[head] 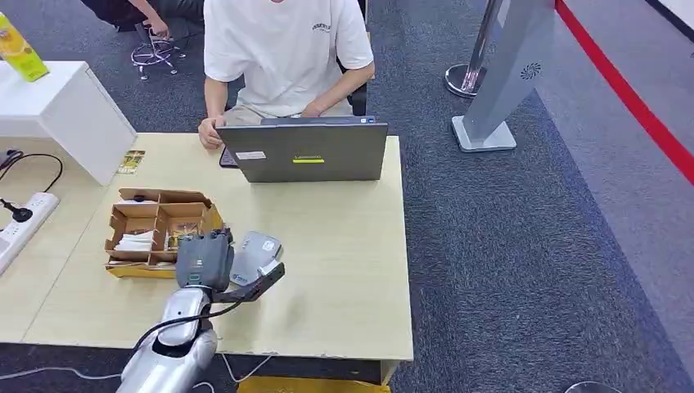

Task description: Pass the card to the sensor for recognition and then transmit it.

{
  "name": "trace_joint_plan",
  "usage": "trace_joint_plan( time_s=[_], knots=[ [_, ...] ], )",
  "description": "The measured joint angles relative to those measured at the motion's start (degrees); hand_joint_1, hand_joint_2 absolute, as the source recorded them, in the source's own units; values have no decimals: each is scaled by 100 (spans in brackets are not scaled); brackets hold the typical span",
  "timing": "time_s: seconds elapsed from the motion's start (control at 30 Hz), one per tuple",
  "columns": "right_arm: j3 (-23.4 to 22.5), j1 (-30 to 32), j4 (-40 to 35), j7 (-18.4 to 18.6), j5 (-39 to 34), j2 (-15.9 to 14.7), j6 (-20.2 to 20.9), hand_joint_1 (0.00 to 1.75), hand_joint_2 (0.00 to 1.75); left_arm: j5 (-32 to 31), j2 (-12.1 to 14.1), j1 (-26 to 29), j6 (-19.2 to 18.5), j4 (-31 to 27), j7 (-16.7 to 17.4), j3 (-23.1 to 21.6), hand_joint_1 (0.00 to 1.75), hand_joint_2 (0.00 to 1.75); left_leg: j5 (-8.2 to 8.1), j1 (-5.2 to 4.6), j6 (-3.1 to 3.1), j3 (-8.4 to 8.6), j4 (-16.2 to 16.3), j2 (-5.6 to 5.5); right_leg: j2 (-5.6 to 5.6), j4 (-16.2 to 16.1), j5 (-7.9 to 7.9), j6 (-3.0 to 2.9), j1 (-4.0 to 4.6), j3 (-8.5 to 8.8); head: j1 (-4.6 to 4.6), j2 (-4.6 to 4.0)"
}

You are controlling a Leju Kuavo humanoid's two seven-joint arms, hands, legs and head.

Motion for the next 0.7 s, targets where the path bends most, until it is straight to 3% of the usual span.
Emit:
trace_joint_plan(
  time_s=[0.13,0.7],
  knots=[
    [2,0,0,-15,4,0,2,0,175,-74,-63,15,181,0,-87,-2,175,175,0,0,0,0,0,0,0,0,0,0,0,0,-2,0],
    [9,0,0,-50,68,0,30,0,175,-87,-166,128,155,59,-142,-2,175,175,0,0,0,0,0,0,0,0,0,0,0,-1,-2,0]
  ],
)
